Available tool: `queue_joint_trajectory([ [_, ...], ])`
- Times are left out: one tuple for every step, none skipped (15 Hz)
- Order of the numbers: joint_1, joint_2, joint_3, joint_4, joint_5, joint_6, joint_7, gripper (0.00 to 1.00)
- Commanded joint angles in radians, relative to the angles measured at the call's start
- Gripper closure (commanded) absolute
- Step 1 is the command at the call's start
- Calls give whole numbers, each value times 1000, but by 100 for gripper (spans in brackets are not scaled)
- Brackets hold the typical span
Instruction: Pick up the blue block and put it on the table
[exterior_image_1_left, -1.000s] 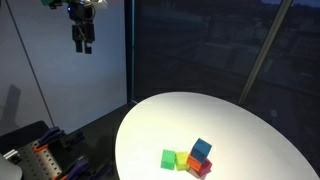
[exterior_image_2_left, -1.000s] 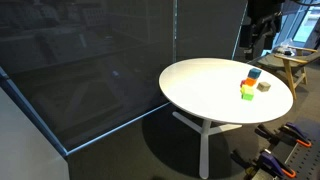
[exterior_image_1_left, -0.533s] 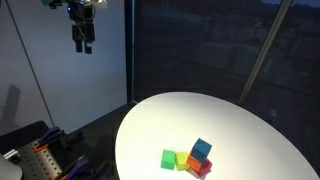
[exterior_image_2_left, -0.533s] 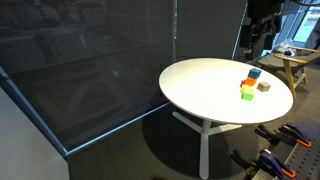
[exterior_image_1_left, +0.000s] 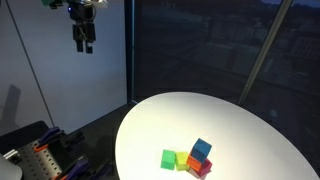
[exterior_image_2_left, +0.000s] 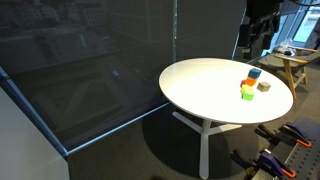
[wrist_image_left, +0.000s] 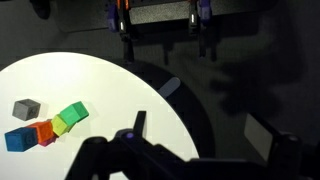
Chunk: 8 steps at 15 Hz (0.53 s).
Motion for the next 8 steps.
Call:
queue_joint_trajectory([
  [11, 9, -30, 23, 8, 27, -2, 0],
  [9, 11, -37, 29, 12, 41, -4, 0],
  [8, 13, -45, 35, 17, 53, -7, 0],
  [7, 15, -53, 41, 22, 67, -12, 0],
  [6, 17, -60, 46, 27, 85, -14, 0],
  [4, 21, -71, 52, 35, 101, -19, 0],
  [3, 24, -81, 57, 44, 116, -22, 0],
  [1, 28, -91, 63, 54, 132, -27, 0],
])
